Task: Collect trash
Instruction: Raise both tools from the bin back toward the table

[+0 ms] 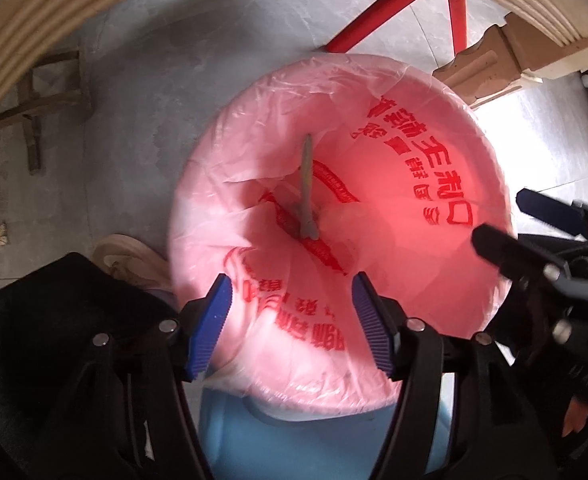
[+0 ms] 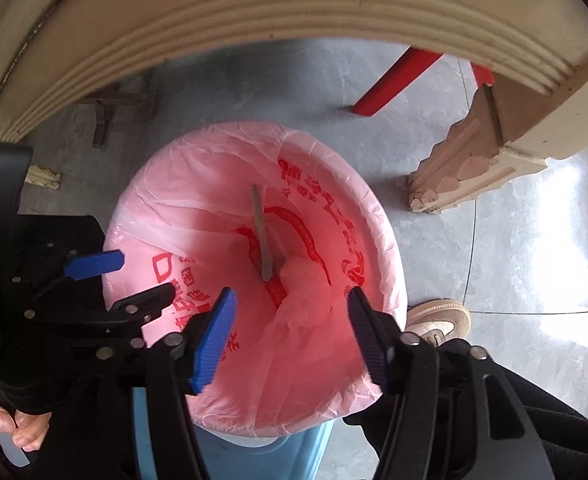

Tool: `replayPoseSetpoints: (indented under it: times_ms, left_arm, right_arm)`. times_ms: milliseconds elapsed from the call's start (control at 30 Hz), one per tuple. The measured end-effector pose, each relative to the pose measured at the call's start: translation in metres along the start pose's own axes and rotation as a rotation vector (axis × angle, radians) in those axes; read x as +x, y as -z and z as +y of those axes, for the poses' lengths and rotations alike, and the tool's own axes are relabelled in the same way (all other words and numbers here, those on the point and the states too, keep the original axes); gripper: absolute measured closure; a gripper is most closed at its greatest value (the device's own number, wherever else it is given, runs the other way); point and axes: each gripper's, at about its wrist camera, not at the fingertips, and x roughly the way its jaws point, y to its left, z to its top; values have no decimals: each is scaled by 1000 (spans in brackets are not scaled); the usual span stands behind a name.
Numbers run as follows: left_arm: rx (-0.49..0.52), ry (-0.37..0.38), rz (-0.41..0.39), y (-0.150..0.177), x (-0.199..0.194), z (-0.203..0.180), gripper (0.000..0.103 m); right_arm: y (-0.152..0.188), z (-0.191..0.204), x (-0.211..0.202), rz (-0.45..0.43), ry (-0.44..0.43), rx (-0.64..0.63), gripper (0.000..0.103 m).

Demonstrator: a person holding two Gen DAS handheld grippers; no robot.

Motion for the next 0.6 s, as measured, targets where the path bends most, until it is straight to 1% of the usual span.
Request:
replayPoseSetpoints:
  times_ms: [100, 200, 267, 300, 400, 500, 567, 600]
  left_arm:
    - [25, -21, -24, 9, -20, 1, 42]
    - [44, -14, -49, 16, -41, 0, 42]
    - [56, -10, -93, 22, -66, 0, 42]
    - [69, -16, -121, 26, -82, -1, 42]
    - [96, -40, -159, 34, -118, 0, 41]
    - [129, -52, -230, 39, -167, 5, 41]
    - [125, -58, -301, 38, -204, 12, 41]
    - [118, -51, -330, 36, -225, 18, 39]
  right_arm:
    - [3, -2, -15, -27, -13, 19, 43]
    - [7, -4, -40, -64, -36, 38, 42]
    - [9, -4, -58, -91, -48, 45, 41]
    - [10, -4, -71, -114, -63, 53, 41]
    - [11, -4, -107, -168, -105, 66, 41]
    - [6, 0, -153, -244, -150, 67, 39]
    - [-1, 2, -186, -301, -157, 54, 34]
    - [-5, 3, -200, -323, -164, 49, 28]
